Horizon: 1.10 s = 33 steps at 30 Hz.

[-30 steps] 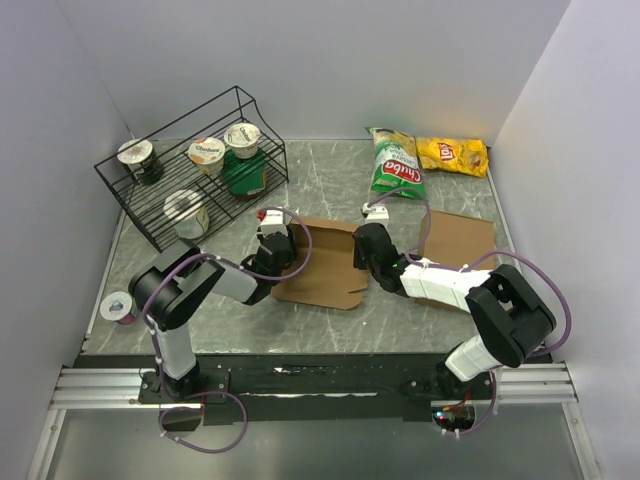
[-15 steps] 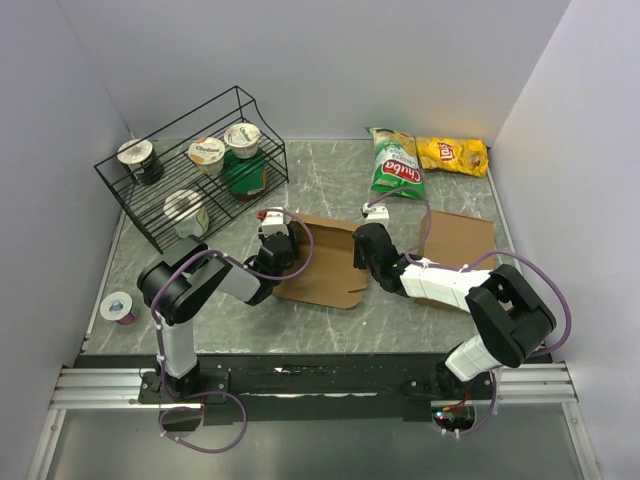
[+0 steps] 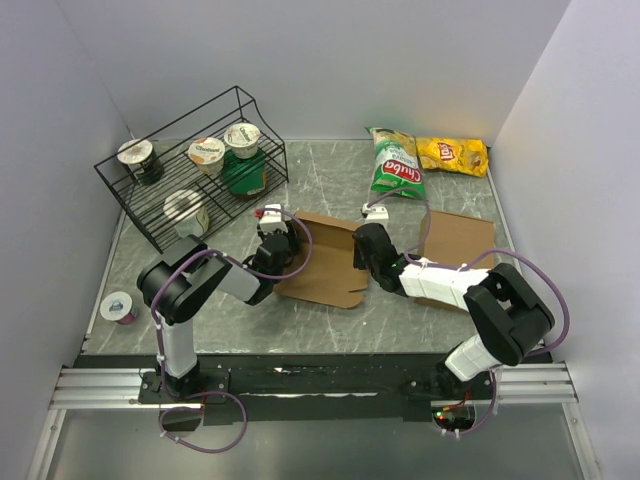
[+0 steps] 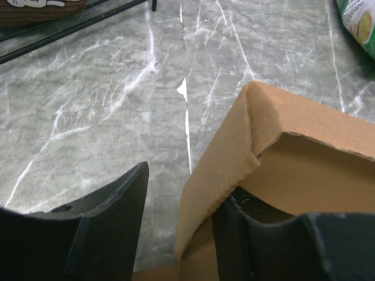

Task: Fold the paper box
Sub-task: Fold the paper box at the center of the board.

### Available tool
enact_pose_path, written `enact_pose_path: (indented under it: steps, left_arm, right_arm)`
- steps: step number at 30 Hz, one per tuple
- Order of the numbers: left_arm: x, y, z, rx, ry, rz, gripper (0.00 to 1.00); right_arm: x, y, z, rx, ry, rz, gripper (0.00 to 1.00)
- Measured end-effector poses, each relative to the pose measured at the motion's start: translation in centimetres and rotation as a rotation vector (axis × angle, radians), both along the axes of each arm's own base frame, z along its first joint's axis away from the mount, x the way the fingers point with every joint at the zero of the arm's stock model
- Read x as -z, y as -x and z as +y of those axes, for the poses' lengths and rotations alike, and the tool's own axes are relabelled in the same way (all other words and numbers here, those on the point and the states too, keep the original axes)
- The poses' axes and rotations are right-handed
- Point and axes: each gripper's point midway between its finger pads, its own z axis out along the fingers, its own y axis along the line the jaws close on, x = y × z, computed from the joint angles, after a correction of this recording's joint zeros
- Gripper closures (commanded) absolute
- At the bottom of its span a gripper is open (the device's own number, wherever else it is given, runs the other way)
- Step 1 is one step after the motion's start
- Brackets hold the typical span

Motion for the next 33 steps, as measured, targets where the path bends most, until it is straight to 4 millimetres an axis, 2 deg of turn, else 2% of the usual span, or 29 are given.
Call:
enact_pose_path:
  steps: [7,11,16,19,22,29,33]
  left_arm:
    - [-0.1,-0.2,0.0,0.014,0.004,-0.004,0.51]
    - [-0.3,-0.2,-0.3,0.037,0.007,-0.008,0.64]
    - [-0.4,-0.2,-0.7,0.061,0.007,-0.011,0.75]
    - [-0.6,-0.4,-0.9,0.061,0.008,-0.013,0.9]
    - [-0.3,-0.5,-0.7,0.047,-0.01,0.006,0.99]
    - [0.7,-0.1,0.0,-0.013,-0.034,0.053,0.98]
    - [0.6,0.0,0.0,-0.018,-0.043,0.054,0.88]
  right_arm:
    - [0.1,0.0,0.0,0.0,0.001,0.003,1.0]
    - [0.1,0.0,0.1,-0.001,-0.001,0.003,1.0]
    - [0.2,0.0,0.2,-0.003,-0.002,0.005,1.0]
    - [0.1,0.0,0.3,-0.006,-0.005,0.002,1.0]
    - [-0.2,-0.3,0.4,-0.002,-0.007,-0.01,1.0]
    - [-0.4,-0.3,0.7,-0.011,-0.009,-0.013,1.0]
    - [-0.4,-0.2,0.8,-0.014,-0.01,-0.013,1.0]
